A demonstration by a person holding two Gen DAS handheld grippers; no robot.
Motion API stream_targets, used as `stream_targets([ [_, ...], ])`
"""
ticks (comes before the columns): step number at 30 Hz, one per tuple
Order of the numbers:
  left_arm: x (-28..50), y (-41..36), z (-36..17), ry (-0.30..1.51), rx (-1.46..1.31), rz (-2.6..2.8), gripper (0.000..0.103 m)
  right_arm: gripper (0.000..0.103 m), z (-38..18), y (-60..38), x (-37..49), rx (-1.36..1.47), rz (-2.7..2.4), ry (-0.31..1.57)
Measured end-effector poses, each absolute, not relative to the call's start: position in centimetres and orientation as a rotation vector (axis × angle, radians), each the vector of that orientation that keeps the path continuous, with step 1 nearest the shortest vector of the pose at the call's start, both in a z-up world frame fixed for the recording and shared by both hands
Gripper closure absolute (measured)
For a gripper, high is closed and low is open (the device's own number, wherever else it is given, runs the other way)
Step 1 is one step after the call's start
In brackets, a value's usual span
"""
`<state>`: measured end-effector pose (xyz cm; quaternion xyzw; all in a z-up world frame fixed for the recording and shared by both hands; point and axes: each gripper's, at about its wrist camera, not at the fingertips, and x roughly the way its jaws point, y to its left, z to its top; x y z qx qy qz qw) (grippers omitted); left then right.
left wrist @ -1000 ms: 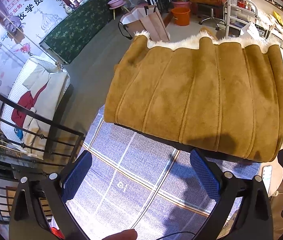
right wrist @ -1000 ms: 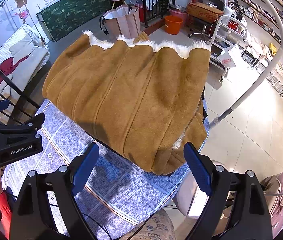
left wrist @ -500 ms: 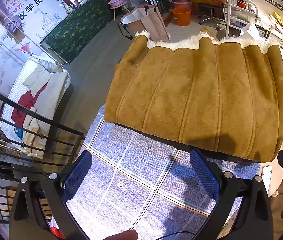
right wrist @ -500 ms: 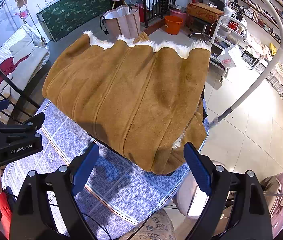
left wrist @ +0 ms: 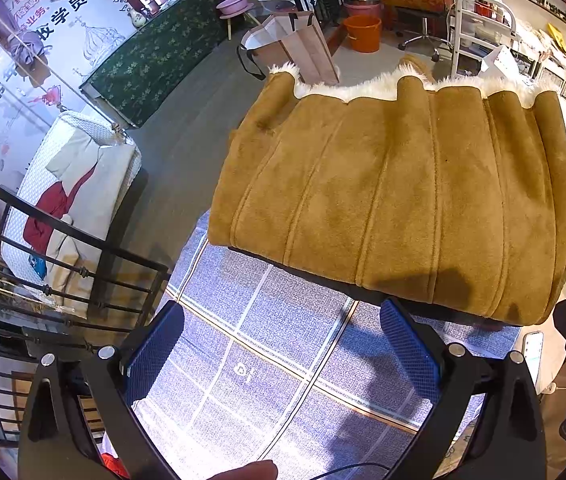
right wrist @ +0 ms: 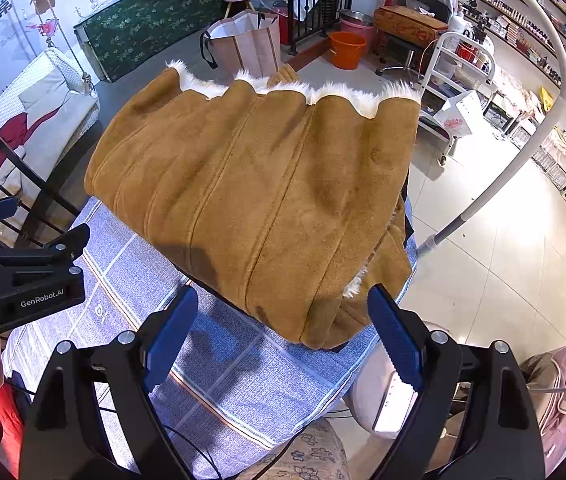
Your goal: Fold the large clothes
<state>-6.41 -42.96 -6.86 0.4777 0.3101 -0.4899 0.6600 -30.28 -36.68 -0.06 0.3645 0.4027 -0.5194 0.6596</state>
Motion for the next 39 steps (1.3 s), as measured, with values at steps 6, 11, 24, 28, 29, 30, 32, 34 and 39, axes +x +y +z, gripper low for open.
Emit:
stream_targets([
  [6,-6.46,-42.91,-6.89,0.701,1.082,-1.11,0.006,0.017,-0.08,-36.64,-30.28,0.826,-1.176,0.911],
  [11,-6.4,-43.0,-6.78,0.701,1.082,-1.107,0.006,0.017,-0.17,-36.65,-30.24,0.825,-1.176,0.911],
  [24,-6.44,-42.99,-6.81,0.702,1.08,-1.108,0.006,0.017,-0.11,-36.67,-30.27,0.825,-1.176,0.911],
  [28,-6.45,-42.99,-6.84,0.703,1.081,-1.108,0.006,0.017,-0.1,-36.67,-30.26,0.826,-1.176,0.911],
  [29,-6.45,-43.09,-6.77,0.704,1.082,-1.108,0.006,0.017,-0.02,-36.6,-30.37,0.826,-1.177,0.91],
  [30,-6.42,-43.16,-6.72,0.705,1.081,-1.109,0.006,0.017,0.0,-36.62,-30.38,0.826,-1.177,0.91],
  [32,-6.46,-43.23,-6.61,0.712,1.077,-1.114,0.006,0.017,-0.11,-36.64,-30.34,0.826,-1.176,0.911],
  [34,-6.46,-43.32,-6.53,0.726,1.068,-1.129,0.006,0.017,-0.09,-36.65,-30.35,0.826,-1.176,0.911],
  [39,-6.58,-42.87,-6.26,0.702,1.014,-1.179,0.006,0.017,-0.03,-36.69,-30.39,0.826,-1.176,0.912],
])
